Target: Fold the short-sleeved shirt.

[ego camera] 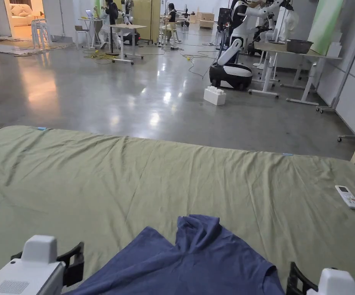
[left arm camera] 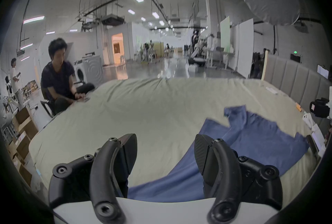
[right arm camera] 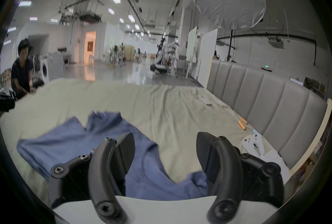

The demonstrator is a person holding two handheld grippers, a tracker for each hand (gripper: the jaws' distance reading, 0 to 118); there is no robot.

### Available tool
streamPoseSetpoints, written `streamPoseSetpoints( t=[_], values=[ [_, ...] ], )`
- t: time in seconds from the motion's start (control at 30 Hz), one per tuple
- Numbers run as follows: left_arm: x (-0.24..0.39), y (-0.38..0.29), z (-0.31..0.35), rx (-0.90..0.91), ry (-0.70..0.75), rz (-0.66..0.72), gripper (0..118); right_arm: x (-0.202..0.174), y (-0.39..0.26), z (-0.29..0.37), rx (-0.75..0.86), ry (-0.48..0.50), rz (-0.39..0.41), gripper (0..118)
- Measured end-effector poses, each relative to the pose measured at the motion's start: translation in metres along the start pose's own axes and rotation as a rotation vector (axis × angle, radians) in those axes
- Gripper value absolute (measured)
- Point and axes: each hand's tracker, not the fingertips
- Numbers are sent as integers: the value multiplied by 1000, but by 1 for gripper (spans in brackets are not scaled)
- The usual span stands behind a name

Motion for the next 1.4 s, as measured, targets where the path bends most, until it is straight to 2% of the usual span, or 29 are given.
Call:
streamPoseSetpoints(
  t=[0.03, 0.1, 0.17, 0.23, 0.33, 0.4, 0.53, 0.6, 0.63, 0.7, 0.73, 0.8, 1.07, 1.27, 1.3, 1.4],
  values=[
    [10, 7, 2, 28, -8, -2, 50, -9, 8, 4, 36, 10, -13, 48],
    [29, 19, 6, 93, -20, -19, 33, -24, 19, 9, 89, 10, 5, 29],
    [45, 26, 11, 142, -22, -31, 26, -36, 28, 12, 169, 0, 49, 25],
    [58, 29, 15, 182, -42, -33, 22, -45, 33, 14, 151, 17, 13, 21],
    [71, 31, 20, 206, -64, -54, 10, -54, 38, 17, 167, 30, -17, 5],
    [77, 33, 23, 218, -57, -76, 5, -57, 43, 19, 173, 47, -33, 2],
    [78, 33, 25, 215, -49, -78, 5, -62, 43, 18, 163, 38, -51, 0],
    [74, 31, 24, 206, -44, -61, 5, -65, 45, 19, 213, 40, -7, 0],
    [71, 29, 23, 202, -43, -54, 5, -65, 41, 17, 167, 48, -46, 0],
    [63, 25, 20, 175, -35, -48, 5, -68, 42, 17, 215, 43, 14, 0],
    [56, 25, 19, 164, -38, -41, 5, -69, 39, 14, 176, 58, -16, 0],
    [34, 18, 15, 95, -57, -3, 5, -70, 37, 11, 166, 64, -7, 0],
    [-75, -22, -11, -196, 49, 58, 5, -80, 20, -10, 84, 101, 32, 0],
    [-138, -56, -38, -385, 81, 196, 6, -90, 7, -25, 8, 135, 30, 0],
    [-144, -60, -44, -417, 85, 210, 10, -92, 5, -27, 0, 137, 35, 0],
    [-152, -74, -58, -533, 68, 245, 54, -97, 0, -30, -25, 142, 47, 0]
  ],
)
